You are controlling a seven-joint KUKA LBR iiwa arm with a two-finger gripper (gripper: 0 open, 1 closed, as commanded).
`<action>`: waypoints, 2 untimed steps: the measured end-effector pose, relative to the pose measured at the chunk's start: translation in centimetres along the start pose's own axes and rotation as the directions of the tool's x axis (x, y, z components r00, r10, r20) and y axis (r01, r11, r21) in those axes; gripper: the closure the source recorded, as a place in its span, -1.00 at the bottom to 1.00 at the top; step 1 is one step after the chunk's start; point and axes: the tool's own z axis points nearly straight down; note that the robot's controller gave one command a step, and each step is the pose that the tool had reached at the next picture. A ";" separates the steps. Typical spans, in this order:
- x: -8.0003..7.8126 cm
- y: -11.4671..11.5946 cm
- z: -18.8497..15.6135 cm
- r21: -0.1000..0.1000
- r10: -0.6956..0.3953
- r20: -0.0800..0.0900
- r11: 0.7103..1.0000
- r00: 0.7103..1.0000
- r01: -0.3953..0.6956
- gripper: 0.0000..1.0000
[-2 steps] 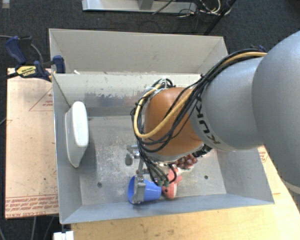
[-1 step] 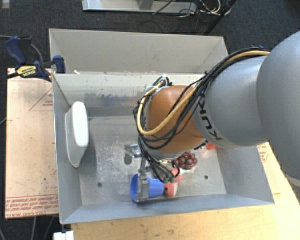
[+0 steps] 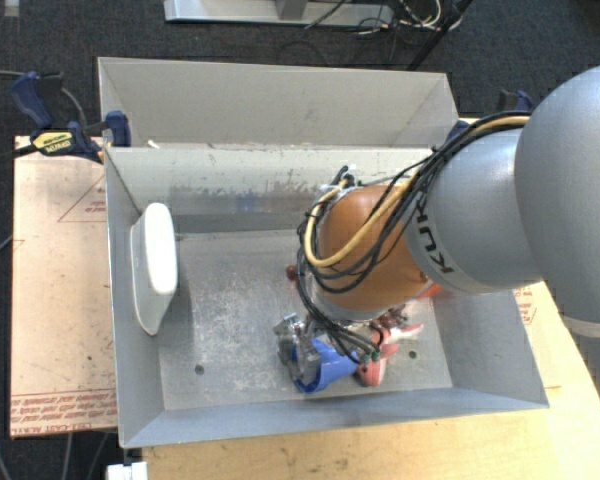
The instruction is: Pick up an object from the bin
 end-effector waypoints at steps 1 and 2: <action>0.0 0.0 0.0 0.000 0.000 0.000 1.000 1.000 0.000 1.00; 1.6 -3.1 -0.4 -0.003 -0.062 0.001 0.998 0.998 0.062 1.00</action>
Offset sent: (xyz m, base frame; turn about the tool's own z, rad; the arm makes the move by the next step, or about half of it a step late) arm -0.0108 -0.0898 0.0106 -0.1206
